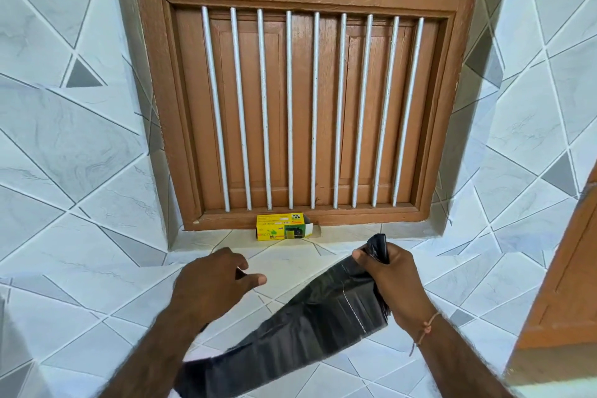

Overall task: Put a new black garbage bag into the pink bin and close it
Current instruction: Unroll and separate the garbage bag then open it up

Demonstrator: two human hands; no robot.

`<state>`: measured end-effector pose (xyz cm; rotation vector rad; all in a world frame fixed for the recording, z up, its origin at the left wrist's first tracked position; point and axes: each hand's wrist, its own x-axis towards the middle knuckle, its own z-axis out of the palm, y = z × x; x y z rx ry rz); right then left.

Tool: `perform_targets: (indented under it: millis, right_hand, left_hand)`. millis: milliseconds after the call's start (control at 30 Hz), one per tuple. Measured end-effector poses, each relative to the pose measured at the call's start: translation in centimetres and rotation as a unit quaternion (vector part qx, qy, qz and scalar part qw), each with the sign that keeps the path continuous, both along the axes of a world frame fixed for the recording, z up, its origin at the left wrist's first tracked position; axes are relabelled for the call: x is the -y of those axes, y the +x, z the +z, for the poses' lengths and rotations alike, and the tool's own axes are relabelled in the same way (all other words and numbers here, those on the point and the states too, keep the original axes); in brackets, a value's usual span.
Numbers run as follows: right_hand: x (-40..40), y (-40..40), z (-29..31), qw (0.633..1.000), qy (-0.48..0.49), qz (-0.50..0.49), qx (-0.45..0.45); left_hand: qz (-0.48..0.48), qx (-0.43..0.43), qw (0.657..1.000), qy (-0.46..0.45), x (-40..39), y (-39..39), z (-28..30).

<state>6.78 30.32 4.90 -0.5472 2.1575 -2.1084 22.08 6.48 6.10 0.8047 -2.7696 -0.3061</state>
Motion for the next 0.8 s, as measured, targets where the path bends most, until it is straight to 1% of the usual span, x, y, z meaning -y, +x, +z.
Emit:
perform_targets:
  millis: [33, 67, 100, 167, 200, 267, 367, 433, 533, 600, 667, 700, 733, 800]
  right_hand:
    - [0.1, 0.2, 0.3, 1.0, -0.009, 0.018, 0.003]
    - [0.1, 0.5, 0.7, 0.999, -0.013, 0.037, 0.002]
    - [0.2, 0.7, 1.1, 0.998, -0.017, 0.059, -0.001]
    - [0.4, 1.1, 1.7, 0.994, -0.032, 0.106, -0.007]
    - [0.4, 1.3, 1.9, 0.991, -0.036, 0.126, -0.011]
    - [0.4, 1.4, 2.1, 0.986, -0.04, 0.161, -0.012]
    - [-0.2, 1.4, 2.0, 0.977, -0.044, 0.209, 0.01]
    - [-0.7, 1.1, 1.9, 0.973, -0.061, 0.219, 0.031]
    - [-1.7, 0.8, 1.9, 0.977, -0.09, 0.186, 0.053]
    - [-2.3, 0.5, 1.9, 0.986, -0.072, 0.147, 0.04]
    - [-2.6, 0.2, 1.8, 0.99, -0.043, 0.128, 0.031]
    - [-2.7, 0.1, 1.7, 0.991, -0.034, 0.127, 0.034]
    - [-2.7, 0.1, 1.8, 0.991, -0.024, 0.128, 0.035]
    - [-2.6, 0.2, 2.0, 0.99, -0.013, 0.14, 0.026]
  left_hand:
    - [0.0, -0.017, 1.0, -0.023, -0.8, 0.0, 0.2]
    - [-0.018, -0.047, 0.998, -0.022, -1.6, -0.2, 0.2]
    - [-0.05, -0.08, 0.996, 0.005, -2.7, -0.6, 0.1]
    - [-0.123, -0.123, 0.979, 0.11, -4.5, -1.7, -0.5]
    - [-0.154, -0.128, 0.966, 0.162, -5.2, -2.5, -0.9]
    - [-0.196, -0.117, 0.945, 0.233, -6.1, -4.2, -1.4]
    - [-0.225, -0.127, 0.921, 0.29, -6.8, -6.3, -2.0]
    - [-0.214, -0.154, 0.922, 0.284, -7.0, -7.1, -2.2]
    - [-0.214, -0.173, 0.916, 0.293, -7.3, -7.2, -1.7]
    - [-0.217, -0.185, 0.899, 0.333, -7.5, -6.8, -1.2]
    - [-0.212, -0.2, 0.884, 0.365, -7.9, -6.5, -0.8]
    - [-0.211, -0.202, 0.887, 0.358, -8.2, -6.5, -0.6]
    - [-0.212, -0.197, 0.899, 0.33, -8.5, -6.5, -0.5]
    - [-0.222, -0.149, 0.929, 0.255, -9.2, -6.6, -0.6]
